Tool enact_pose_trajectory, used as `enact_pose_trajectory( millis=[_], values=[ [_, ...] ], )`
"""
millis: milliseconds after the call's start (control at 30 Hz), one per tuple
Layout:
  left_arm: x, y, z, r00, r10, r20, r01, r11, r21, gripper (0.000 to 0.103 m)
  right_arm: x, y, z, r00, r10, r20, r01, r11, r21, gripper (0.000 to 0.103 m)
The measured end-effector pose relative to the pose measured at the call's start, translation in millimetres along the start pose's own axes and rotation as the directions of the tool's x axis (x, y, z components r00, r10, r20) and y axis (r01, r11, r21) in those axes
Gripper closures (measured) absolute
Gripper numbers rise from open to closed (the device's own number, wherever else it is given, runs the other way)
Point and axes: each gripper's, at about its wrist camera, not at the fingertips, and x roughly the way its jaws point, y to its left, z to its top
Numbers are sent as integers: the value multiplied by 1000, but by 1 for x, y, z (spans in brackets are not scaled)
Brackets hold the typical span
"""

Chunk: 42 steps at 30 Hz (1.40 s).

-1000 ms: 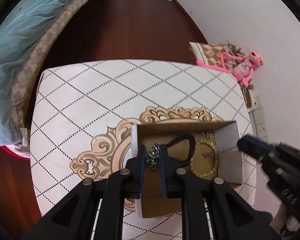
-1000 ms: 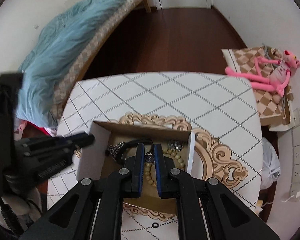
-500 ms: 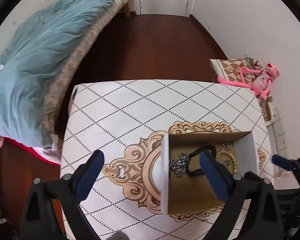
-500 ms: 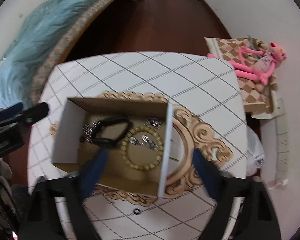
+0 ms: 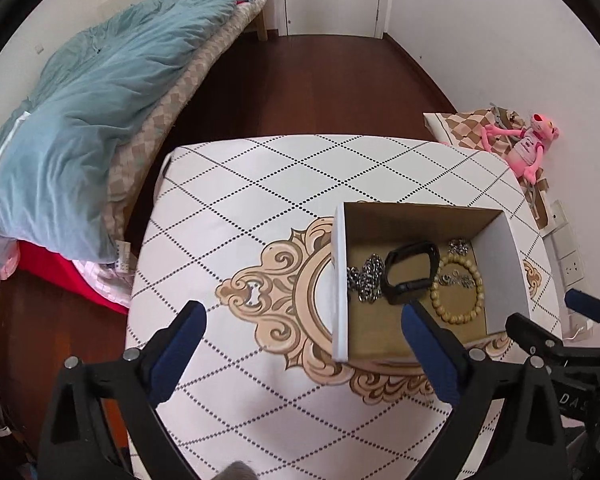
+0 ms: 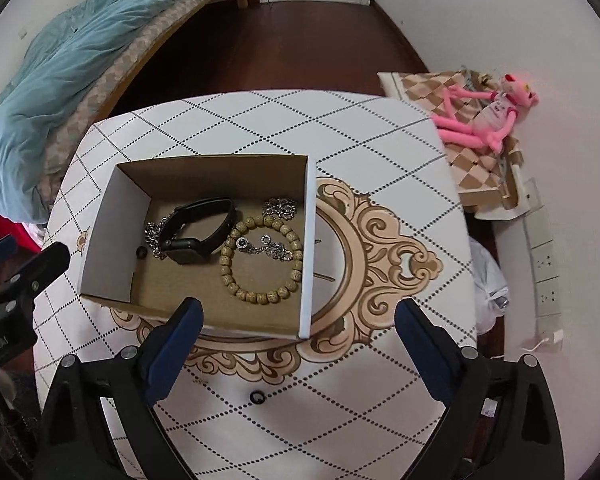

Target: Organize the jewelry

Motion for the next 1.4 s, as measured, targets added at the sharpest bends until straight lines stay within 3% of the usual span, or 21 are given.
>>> enact_pose_trajectory(
  millis=[233,533,700,867,933,1067,1133,1167,1233,1400],
  values=[
    [-36,0,-17,996,44,73,-43,999,-21,3,-41,2,-19,995,-25,97,24,1000,10,5],
    [-87,-1,-35,989,26,143,-18,998,-53,3,-114,-4,-47,966,-62,250,49,997,57,5],
    [-119,-5,-41,979,27,204,-18,999,-46,3,-145,-7,-60,950,-60,305,41,997,69,5],
    [-134,-5,-44,976,20,218,-9,999,-52,3,-160,-6,-70,946,-40,322,19,998,67,5],
    [-128,-5,-47,977,37,210,-25,998,-59,3,-152,-6,-73,953,-21,303,-1,997,71,5],
    [-86,-3,-68,983,100,151,-94,994,-50,3,-97,-4,-91,974,5,227,-20,998,63,6],
    [-52,0,-84,989,126,76,-122,991,-45,3,-63,-1,-100,981,49,189,-58,997,46,13],
    [-30,2,-93,989,145,25,-144,988,-47,3,-46,0,-105,983,79,168,-87,995,40,22],
    [0,6,-107,986,151,-66,-155,986,-55,3,-12,1,-115,984,122,132,-128,991,43,25],
    [31,9,-128,978,162,-129,-170,984,-52,3,25,10,-126,983,128,133,-130,991,6,37]
  ],
)
